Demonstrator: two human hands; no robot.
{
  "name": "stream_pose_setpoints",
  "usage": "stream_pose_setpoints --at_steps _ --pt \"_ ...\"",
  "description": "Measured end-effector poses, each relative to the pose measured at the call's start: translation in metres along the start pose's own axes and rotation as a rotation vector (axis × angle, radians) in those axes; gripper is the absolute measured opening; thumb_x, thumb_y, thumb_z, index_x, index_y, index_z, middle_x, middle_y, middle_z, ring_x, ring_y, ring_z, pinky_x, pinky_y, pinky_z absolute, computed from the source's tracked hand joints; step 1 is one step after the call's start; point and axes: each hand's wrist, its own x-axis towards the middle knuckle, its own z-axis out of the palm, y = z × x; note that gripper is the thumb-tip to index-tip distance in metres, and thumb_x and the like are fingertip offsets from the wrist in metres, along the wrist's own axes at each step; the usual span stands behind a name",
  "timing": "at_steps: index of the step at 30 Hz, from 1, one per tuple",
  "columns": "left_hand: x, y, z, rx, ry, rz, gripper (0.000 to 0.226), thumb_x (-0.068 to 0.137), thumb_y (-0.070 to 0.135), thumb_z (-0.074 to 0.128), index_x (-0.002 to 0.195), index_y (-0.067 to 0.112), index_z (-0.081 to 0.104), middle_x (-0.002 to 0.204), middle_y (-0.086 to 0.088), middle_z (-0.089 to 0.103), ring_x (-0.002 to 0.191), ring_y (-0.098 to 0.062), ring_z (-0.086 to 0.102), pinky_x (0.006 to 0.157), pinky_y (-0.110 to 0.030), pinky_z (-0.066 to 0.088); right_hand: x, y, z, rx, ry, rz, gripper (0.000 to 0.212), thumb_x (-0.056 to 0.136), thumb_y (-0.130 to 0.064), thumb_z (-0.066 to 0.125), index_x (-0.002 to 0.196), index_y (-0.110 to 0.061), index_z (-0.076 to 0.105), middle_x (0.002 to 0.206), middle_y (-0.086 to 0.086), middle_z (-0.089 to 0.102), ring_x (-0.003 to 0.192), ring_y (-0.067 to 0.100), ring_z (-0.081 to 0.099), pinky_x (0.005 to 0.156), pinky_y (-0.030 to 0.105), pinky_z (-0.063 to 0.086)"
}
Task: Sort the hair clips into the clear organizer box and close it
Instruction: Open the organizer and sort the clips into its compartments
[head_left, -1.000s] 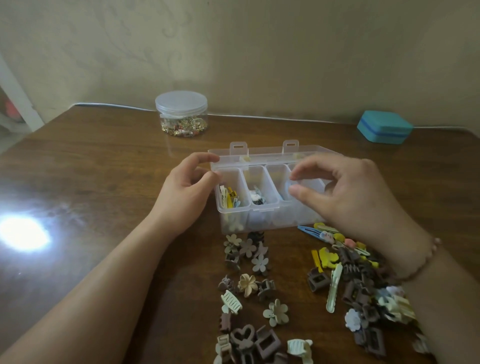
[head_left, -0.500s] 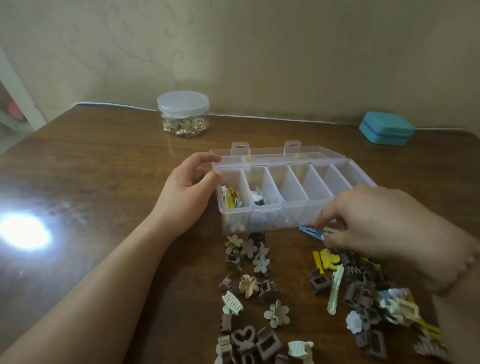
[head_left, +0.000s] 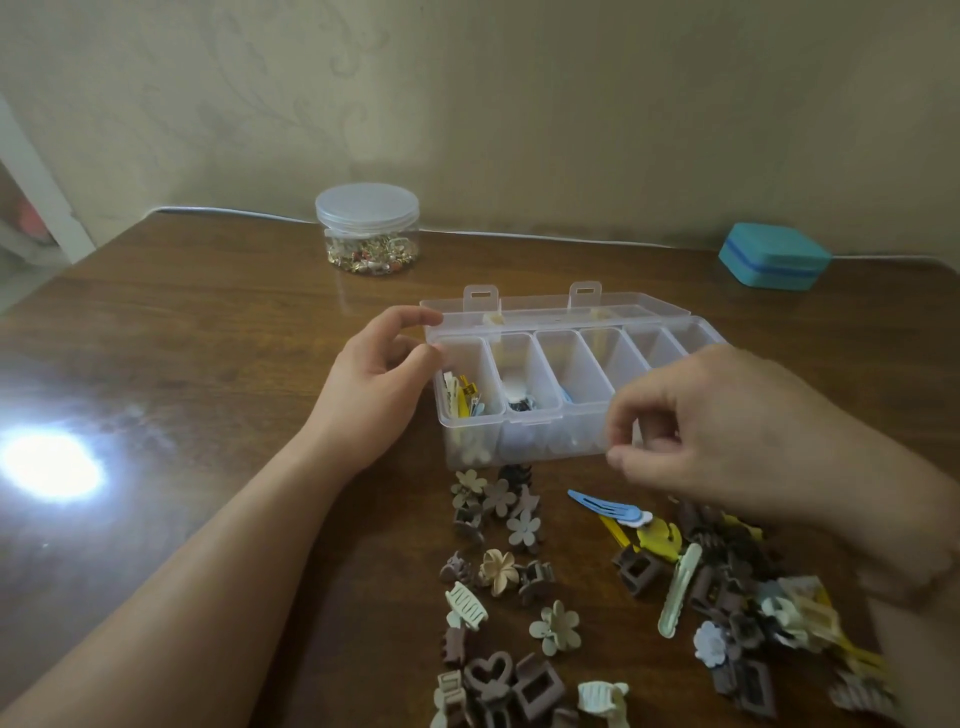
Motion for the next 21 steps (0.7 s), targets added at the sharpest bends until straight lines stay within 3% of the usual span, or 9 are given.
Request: stream_pose_setpoints --at_steps 2,4,6,9,11,15,17,19,21 --pt "-0.001 0.0 0.0 0.0 0.002 -0.002 0.03 0.096 0.022 0.054 0.124 0.031 0.059 0.09 0.011 0.075 0.091 -0.019 0.066 0.079 -0.03 0.053 0.002 0.002 -0.001 0.042 -0.049 0.021 0.007 0.083 -0.044 0.066 0.079 -0.038 0.067 0.072 -0.027 0.062 0.066 -0.003 0.057 0.052 0.019 0.039" --pt "-0.001 0.001 0.0 0.004 0.006 -0.001 0.029 0.096 0.022 0.054 0.123 0.031 0.06 0.091 0.009 0.075 0.09 -0.016 0.068 0.08 -0.034 0.052 0.002 0.002 0.004 -0.026 -0.12 0.018 0.011 0.083 -0.051 0.065 0.088 -0.041 0.068 0.067 -0.016 0.062 0.064 -0.001 0.057 0.054 0.02 0.042" --pt "-0.001 0.0 0.0 -0.003 0.011 0.001 0.029 0.096 0.021 0.054 0.123 0.031 0.06 0.091 0.009 0.076 0.093 -0.013 0.069 0.084 -0.036 0.053 0.002 -0.002 0.007 -0.06 -0.174 0.017 0.019 0.082 -0.056 0.065 0.092 -0.04 0.069 0.066 -0.017 0.059 0.064 -0.003 0.053 0.055 0.02 0.041" --pt "-0.001 0.0 0.0 0.001 0.014 0.001 0.029 0.096 0.021 0.055 0.123 0.031 0.06 0.09 0.009 0.076 0.094 -0.011 0.069 0.089 -0.038 0.053 0.0 -0.006 0.01 -0.061 -0.291 0.016 0.023 0.081 -0.054 0.067 0.096 -0.037 0.069 0.07 -0.017 0.058 0.065 -0.003 0.052 0.058 0.018 0.041" --pt "0.0 0.0 0.0 -0.001 0.013 -0.001 0.028 0.096 0.021 0.055 0.122 0.032 0.06 0.089 0.011 0.076 0.093 -0.009 0.069 0.09 -0.038 0.053 0.0 -0.008 0.013 -0.096 -0.281 -0.013 0.019 0.084 -0.049 0.065 0.096 -0.035 0.068 0.07 -0.016 0.056 0.064 -0.003 0.049 0.057 0.017 0.039" --pt "-0.001 0.001 0.0 -0.004 0.007 -0.004 0.029 0.096 0.021 0.055 0.122 0.032 0.06 0.089 0.011 0.076 0.095 -0.008 0.068 0.092 -0.04 0.053 -0.002 -0.006 0.013 -0.084 -0.169 -0.11 0.012 0.088 -0.04 0.059 0.093 -0.035 0.068 0.074 -0.015 0.059 0.069 0.0 0.054 0.062 0.02 0.048" --pt "-0.001 0.002 0.0 -0.008 0.004 -0.005 0.029 0.096 0.021 0.055 0.123 0.031 0.059 0.09 0.011 0.074 0.095 -0.006 0.067 0.091 -0.037 0.052 -0.003 -0.004 0.007 0.103 -0.069 -0.14 0.007 0.085 -0.04 0.063 0.085 -0.035 0.068 0.076 -0.015 0.062 0.07 0.003 0.057 0.062 0.02 0.049" --pt "-0.001 0.001 -0.001 -0.012 0.004 -0.005 0.029 0.096 0.021 0.055 0.124 0.03 0.06 0.089 0.013 0.074 0.092 -0.006 0.068 0.089 -0.034 0.052 -0.003 -0.003 0.003 0.444 0.229 -0.151 0.002 0.082 -0.032 0.069 0.081 -0.033 0.069 0.081 -0.018 0.063 0.068 0.004 0.057 0.057 0.014 0.046" --pt "-0.001 0.0 -0.001 -0.013 0.007 -0.004 0.029 0.096 0.021 0.055 0.123 0.031 0.06 0.087 0.015 0.074 0.09 -0.003 0.067 0.085 -0.03 0.052 0.003 -0.002 0.006 0.616 0.565 -0.11 0.006 0.082 -0.022 0.073 0.083 -0.028 0.071 0.077 -0.017 0.065 0.066 0.004 0.058 0.054 0.008 0.042"
